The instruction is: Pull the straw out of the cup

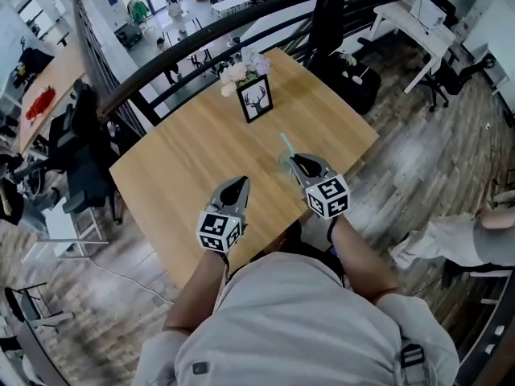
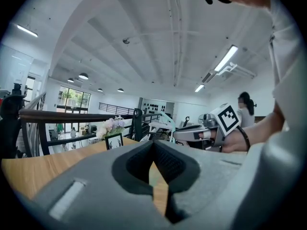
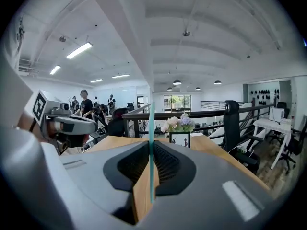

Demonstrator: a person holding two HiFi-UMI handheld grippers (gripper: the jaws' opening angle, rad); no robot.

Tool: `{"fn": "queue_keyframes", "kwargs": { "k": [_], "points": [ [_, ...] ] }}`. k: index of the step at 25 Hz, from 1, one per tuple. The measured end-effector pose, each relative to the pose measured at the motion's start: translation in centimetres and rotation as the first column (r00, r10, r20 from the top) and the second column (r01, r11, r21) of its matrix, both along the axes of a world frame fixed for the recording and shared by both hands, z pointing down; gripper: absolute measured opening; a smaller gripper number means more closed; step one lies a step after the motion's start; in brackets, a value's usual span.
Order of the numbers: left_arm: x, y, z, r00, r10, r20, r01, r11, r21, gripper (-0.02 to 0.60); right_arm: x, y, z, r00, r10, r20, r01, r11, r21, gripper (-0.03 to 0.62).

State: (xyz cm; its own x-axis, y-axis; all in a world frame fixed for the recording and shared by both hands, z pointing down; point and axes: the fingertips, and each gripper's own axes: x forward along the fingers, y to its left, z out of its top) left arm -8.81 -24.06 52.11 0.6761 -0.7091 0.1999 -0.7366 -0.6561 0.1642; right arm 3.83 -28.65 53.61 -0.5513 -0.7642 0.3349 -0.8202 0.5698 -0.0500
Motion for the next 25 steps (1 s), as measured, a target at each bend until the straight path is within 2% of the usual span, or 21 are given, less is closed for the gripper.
{"fn": "queue_keyframes", "kwargs": {
  "k": [6, 16, 25],
  "points": [
    [-0.2, 1.8, -1.8, 0.999, 0.043, -0.009, -0.042, 0.999, 0.029, 0.005, 0.1, 4.0, -1.8, 0.999, 0.041, 0.017, -0.042, 0.999, 0.027, 0.043],
    [2.6, 4.7, -4.5, 0.999, 0.052, -0.013, -0.051, 0.997, 0.06, 0.005, 3.0, 8.3, -5.0, 0.999, 0.03, 0.041, -0.033, 0.996, 0.077, 0.043],
    [10.1, 10.1, -4.4, 0.999, 0.035, -0.002, -0.035, 0.997, 0.067, 0.005, 9.3, 14.9, -5.0, 0.997, -0.006, 0.083, -0.002, 0.996, 0.094, 0.043]
  ]
}}
